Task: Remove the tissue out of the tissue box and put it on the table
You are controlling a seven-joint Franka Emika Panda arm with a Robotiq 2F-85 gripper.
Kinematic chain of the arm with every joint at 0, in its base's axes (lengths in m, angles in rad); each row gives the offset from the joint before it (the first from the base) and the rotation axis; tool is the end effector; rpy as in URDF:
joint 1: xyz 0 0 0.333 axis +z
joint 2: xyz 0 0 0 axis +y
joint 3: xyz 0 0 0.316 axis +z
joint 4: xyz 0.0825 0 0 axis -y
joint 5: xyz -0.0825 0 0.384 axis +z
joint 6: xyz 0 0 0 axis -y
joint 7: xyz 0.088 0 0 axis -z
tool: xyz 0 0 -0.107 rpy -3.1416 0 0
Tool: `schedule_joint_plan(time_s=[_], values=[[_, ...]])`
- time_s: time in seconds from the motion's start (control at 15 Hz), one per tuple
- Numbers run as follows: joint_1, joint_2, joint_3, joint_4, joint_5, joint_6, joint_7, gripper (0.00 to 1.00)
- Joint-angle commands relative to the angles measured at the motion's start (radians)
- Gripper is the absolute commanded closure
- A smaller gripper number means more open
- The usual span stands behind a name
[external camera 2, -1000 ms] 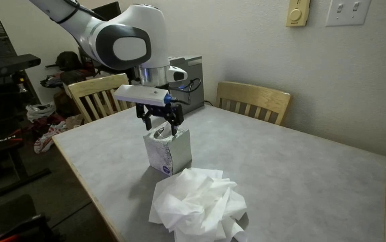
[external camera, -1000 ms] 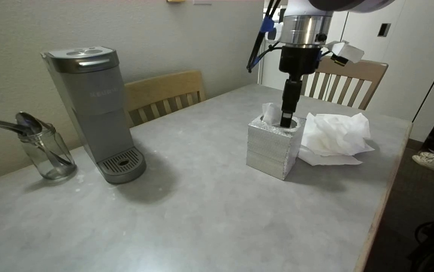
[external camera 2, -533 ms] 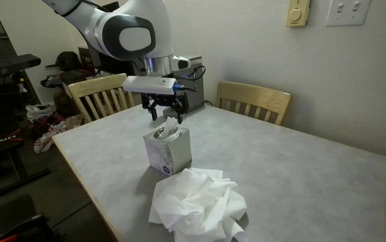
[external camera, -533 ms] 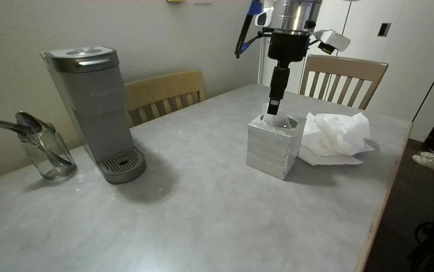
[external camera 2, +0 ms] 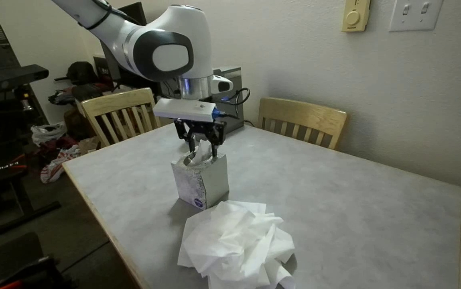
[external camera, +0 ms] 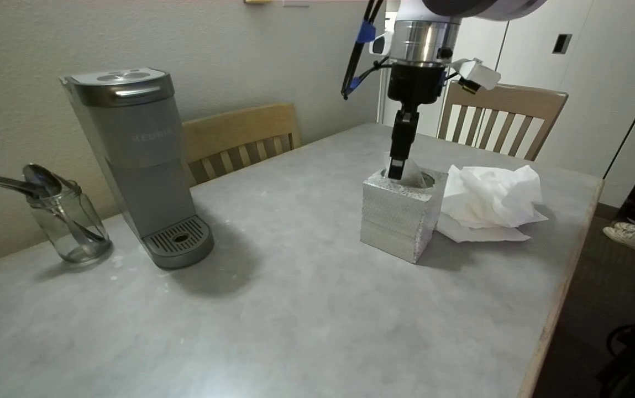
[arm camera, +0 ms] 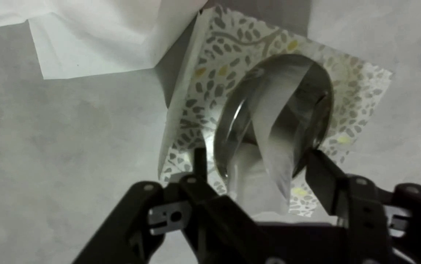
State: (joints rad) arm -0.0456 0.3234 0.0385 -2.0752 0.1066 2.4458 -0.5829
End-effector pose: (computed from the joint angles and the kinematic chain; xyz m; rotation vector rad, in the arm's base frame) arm 0.5921 -0.0046 0.2768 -2.9816 -0.7506 -0.1060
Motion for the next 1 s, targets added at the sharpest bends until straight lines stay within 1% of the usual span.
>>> schedule_joint_plan(time_s=[0.0,0.27,0.4,0.47,0.67,0.93], values=[[-0.039,0.023,0.033,0.025,0.022,-0.018,-0.030,0.59],[-0.041,0.006,0.047,0.009,0.027,-0.031,-0.028,0.88],[-0.037,-0.003,0.055,0.002,0.028,-0.038,-0.025,0.98],[-0.036,-0.007,0.059,-0.001,0.030,-0.039,-0.023,1.00],[-0.028,-0.039,0.064,-0.019,0.025,-0.017,0.000,1.00],[-0.015,-0.076,0.052,-0.036,-0.001,0.007,0.058,1.00]])
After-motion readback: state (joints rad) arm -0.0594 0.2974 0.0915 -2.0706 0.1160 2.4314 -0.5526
